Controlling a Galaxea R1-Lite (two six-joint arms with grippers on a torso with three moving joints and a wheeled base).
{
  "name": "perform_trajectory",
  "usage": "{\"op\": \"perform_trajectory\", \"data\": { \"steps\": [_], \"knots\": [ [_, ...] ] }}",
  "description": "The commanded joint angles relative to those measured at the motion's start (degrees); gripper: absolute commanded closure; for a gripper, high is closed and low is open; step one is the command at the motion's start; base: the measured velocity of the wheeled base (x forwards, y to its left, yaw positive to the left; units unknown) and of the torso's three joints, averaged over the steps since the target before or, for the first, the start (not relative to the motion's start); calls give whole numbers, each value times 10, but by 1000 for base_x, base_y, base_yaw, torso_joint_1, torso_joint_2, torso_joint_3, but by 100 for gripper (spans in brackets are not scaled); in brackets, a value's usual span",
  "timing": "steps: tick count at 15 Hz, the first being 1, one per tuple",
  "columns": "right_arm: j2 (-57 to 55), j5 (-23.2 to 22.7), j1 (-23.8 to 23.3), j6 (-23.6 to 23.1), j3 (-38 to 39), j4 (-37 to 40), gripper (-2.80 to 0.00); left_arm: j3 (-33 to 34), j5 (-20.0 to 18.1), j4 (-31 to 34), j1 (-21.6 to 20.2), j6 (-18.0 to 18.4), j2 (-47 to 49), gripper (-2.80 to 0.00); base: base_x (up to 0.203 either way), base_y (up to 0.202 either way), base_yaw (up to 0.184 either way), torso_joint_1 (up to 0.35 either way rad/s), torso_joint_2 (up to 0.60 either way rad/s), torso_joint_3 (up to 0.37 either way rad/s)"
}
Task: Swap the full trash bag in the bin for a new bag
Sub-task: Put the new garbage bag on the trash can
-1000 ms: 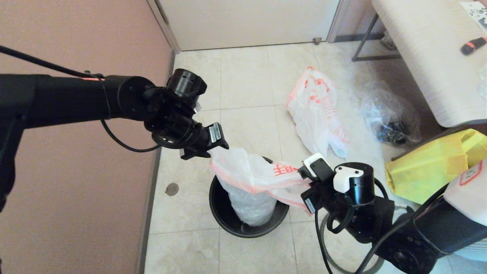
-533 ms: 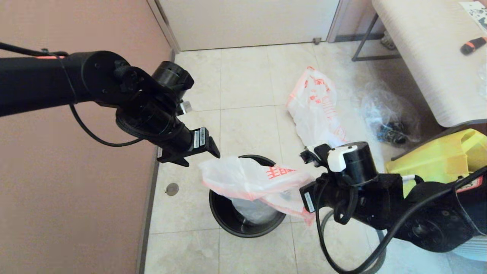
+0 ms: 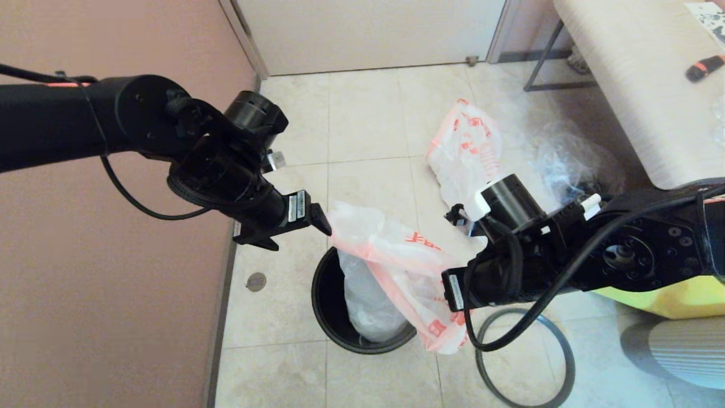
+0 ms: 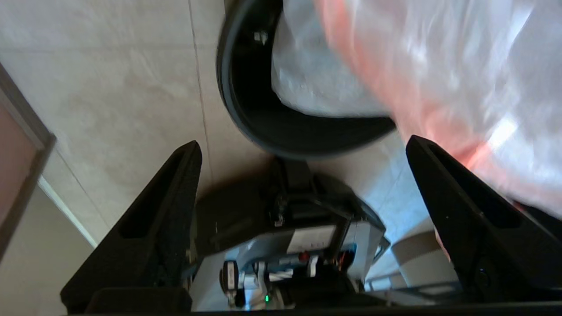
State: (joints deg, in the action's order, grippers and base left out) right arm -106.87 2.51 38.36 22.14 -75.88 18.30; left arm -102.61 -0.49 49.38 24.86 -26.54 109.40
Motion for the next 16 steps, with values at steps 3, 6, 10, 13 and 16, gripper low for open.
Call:
{"op": "perform_trajectory", "data": {
  "steps": [3,6,10,13,16],
  "knots": [
    [-15,-5,-4,7,0,-2,0,173,-10,-97,30,-17,-58,-280,0,0,0,0,0,0],
    [-11,-3,-5,6,0,-19,0,290,-19,-201,65,-82,-93,-280,0,0,0,0,0,0],
    [-7,-9,-5,7,3,-34,0,353,-41,-339,98,-134,-82,-280,0,0,0,0,0,0],
    [-3,-32,-6,7,6,-34,0,406,-53,-511,109,-135,-46,-280,0,0,0,0,0,0],
    [-3,-36,-7,7,6,-34,0,419,-54,-619,111,-130,25,-280,0,0,0,0,0,0]
  ]
}}
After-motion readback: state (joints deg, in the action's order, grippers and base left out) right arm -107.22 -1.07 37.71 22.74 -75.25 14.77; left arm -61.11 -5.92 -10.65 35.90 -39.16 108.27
